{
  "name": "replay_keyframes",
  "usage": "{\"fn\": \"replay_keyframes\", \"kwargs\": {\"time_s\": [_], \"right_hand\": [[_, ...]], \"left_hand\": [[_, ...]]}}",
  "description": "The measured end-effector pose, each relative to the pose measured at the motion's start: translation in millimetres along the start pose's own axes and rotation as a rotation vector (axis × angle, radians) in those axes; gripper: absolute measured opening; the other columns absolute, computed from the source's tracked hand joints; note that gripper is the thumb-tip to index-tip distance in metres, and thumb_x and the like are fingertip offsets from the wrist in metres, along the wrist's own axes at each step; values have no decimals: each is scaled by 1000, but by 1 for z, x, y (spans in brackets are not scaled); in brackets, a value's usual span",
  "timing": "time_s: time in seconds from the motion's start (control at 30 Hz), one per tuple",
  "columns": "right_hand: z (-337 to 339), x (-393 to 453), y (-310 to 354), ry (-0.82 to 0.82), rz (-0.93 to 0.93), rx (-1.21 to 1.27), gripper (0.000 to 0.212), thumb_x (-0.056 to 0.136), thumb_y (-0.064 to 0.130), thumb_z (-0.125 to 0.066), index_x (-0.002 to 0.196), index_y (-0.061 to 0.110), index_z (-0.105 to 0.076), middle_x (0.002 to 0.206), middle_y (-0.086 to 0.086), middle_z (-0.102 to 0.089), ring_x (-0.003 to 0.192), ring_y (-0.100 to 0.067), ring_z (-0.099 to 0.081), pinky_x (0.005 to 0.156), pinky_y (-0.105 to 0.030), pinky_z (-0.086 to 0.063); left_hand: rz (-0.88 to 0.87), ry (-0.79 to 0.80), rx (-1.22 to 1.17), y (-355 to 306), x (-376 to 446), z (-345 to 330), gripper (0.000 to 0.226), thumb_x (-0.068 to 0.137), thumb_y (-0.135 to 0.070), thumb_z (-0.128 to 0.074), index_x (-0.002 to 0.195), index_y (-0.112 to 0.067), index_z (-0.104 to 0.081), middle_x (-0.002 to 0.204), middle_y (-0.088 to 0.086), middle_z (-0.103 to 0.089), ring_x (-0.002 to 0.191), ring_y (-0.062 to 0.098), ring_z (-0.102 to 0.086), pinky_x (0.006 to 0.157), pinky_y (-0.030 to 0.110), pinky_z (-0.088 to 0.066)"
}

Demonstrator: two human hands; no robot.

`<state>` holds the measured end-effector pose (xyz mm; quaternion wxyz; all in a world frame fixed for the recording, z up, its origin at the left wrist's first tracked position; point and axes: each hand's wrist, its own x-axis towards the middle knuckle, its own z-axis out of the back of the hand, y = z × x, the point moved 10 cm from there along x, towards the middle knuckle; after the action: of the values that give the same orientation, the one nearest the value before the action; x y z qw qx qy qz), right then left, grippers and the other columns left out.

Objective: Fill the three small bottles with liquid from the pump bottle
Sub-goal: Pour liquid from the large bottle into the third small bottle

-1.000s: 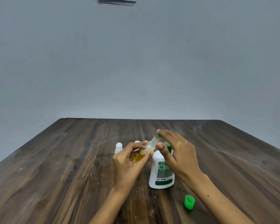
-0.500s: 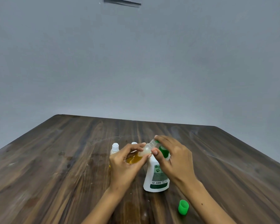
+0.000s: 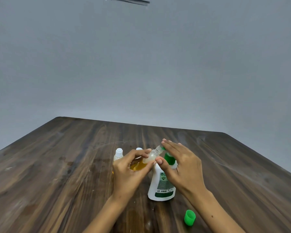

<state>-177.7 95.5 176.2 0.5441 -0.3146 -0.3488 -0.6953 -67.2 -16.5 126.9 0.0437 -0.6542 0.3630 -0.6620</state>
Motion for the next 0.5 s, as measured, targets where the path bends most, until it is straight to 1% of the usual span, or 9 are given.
{"fn": "replay_keyframes", "kwargs": {"time_s": [0.07,0.13,0.23,0.3,0.4,0.5], "right_hand": [[3,4,-1,11,11,3,81,88,75,-23,117,15,-69,121,1,-65,111,-11,-60,100,-29,-37],[7,10,-1,12,20,4,81,89,74,-21,116,15,-69,119,1,-66,110,-13,-61,99,-28,-36],[6,9,-1,-12,1,11,81,89,74,-21,110,15,-72,114,1,-69,106,-14,-64,93,-29,-43],[-1,2,-2,-9,-24,14,81,88,76,-23,109,15,-72,113,2,-69,105,-14,-64,90,-29,-46],[-3,-1,-3,11,-28,5,82,87,77,-22,114,16,-70,117,3,-67,109,-14,-62,92,-27,-42],[5,7,1,19,16,-33,83,90,73,-17,115,14,-69,118,-1,-67,108,-17,-62,94,-28,-37]], "left_hand": [[1,1,-2,1,0,-1,25,70,-15,-88,81,-2,-70,94,-1,-76,90,8,-73,77,23,-59],[13,-7,-11,2,-1,-1,25,69,-15,-88,81,-3,-70,95,-2,-76,90,8,-73,77,23,-58],[13,-13,-5,0,0,1,21,69,-16,-83,81,-3,-70,94,-2,-76,90,8,-73,78,21,-58],[15,7,-2,0,0,0,22,71,-17,-84,82,-3,-71,95,-1,-76,91,8,-73,78,23,-58],[23,25,3,2,-2,-2,20,71,-14,-83,83,-3,-71,96,-1,-76,92,8,-73,78,26,-59],[10,27,22,0,-2,-3,20,69,-10,-84,82,-4,-71,95,-1,-76,91,8,-73,78,24,-59]]}}
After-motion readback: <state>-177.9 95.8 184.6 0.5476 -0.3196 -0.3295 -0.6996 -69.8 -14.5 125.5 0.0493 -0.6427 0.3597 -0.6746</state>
